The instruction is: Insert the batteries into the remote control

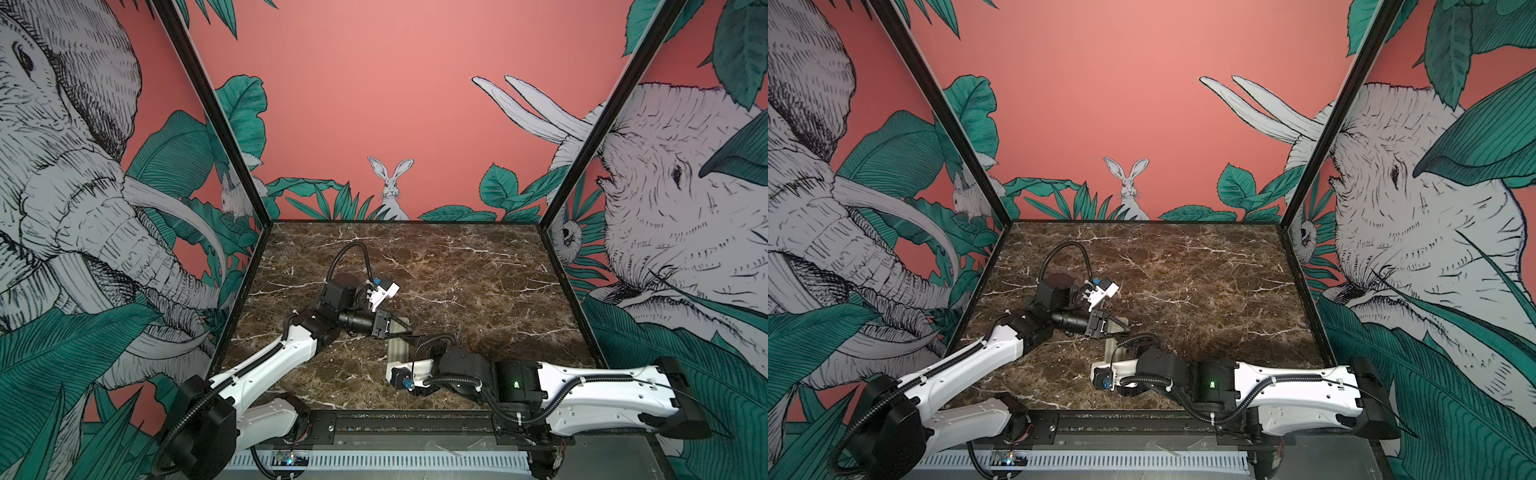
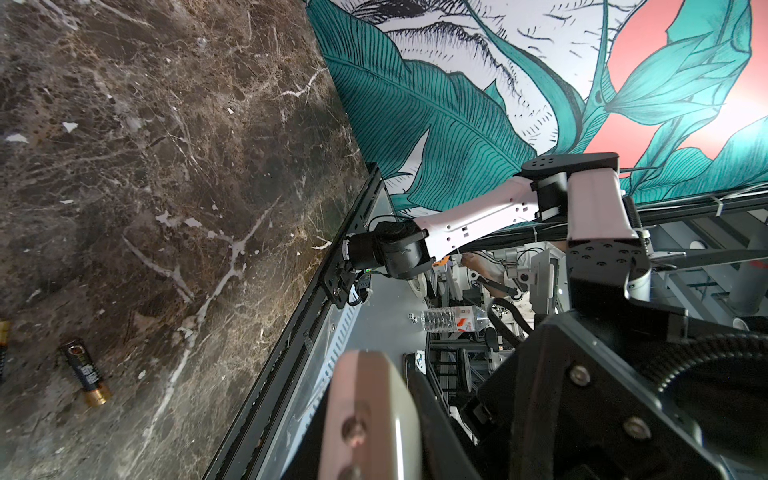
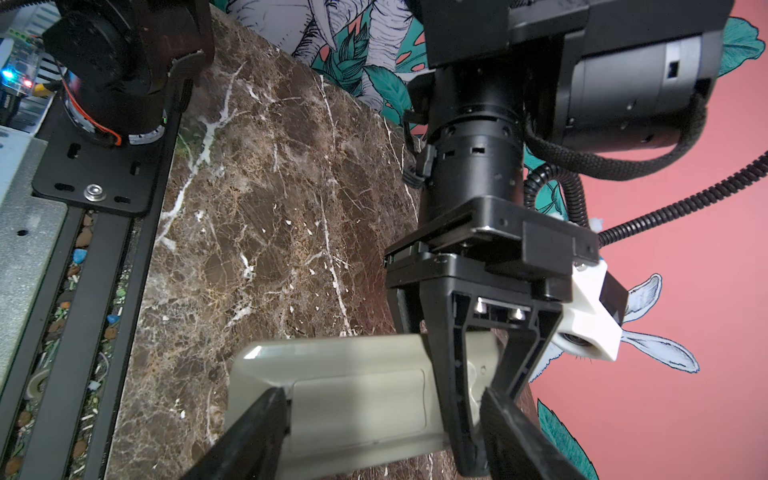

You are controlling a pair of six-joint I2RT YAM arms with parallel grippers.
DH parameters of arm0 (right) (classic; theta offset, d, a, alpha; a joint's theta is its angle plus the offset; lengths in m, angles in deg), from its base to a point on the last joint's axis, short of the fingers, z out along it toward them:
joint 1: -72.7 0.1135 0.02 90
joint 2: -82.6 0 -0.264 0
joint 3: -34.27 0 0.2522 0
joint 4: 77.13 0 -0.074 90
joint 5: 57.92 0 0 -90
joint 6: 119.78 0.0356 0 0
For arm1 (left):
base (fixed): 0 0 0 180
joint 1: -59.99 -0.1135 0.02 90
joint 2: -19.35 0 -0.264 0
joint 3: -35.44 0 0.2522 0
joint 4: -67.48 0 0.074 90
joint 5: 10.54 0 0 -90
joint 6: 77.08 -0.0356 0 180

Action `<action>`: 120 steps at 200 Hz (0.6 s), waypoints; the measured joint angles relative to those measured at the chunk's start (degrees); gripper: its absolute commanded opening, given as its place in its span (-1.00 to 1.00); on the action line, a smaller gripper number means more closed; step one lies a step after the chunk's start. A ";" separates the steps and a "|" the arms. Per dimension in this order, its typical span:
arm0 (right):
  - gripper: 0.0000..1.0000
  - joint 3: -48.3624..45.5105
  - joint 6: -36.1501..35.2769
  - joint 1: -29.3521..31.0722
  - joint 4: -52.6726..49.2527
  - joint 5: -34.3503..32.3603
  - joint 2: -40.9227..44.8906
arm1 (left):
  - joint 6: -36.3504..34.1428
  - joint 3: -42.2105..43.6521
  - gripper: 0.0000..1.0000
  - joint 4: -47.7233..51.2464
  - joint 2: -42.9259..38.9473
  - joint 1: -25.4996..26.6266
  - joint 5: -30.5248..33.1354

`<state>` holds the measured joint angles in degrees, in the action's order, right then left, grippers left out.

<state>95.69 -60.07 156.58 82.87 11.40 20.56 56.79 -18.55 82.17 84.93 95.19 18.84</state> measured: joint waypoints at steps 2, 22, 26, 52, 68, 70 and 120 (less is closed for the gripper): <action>0.51 0.00 -0.02 0.00 0.00 0.07 -0.02 | 0.00 0.02 -1.00 0.00 0.00 0.00 0.00; 0.51 0.00 0.00 0.00 0.00 0.28 -0.02 | 0.13 0.07 -1.00 -0.04 0.04 0.02 -0.04; 0.51 0.00 -0.02 0.00 -0.04 0.31 -0.02 | 0.15 0.07 -1.00 -0.04 0.04 0.02 -0.04; 0.54 0.00 -0.02 0.02 -0.39 0.28 -0.02 | 0.28 0.09 -1.00 -0.04 0.04 0.02 -0.07; 0.54 0.00 -0.04 0.02 -0.46 0.28 -0.02 | 0.28 0.09 -1.00 -0.04 0.04 0.02 -0.07; 0.54 0.00 -0.04 0.02 -0.46 0.28 -0.02 | 0.28 0.09 -1.00 -0.04 0.04 0.02 -0.07; 0.55 0.37 -0.04 -0.28 -1.11 0.15 -0.07 | 0.33 0.09 -1.00 -0.07 0.04 0.02 -0.07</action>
<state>96.06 -60.11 156.30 81.75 11.55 20.49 57.12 -18.46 82.11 84.98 95.21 18.77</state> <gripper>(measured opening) 0.773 0.248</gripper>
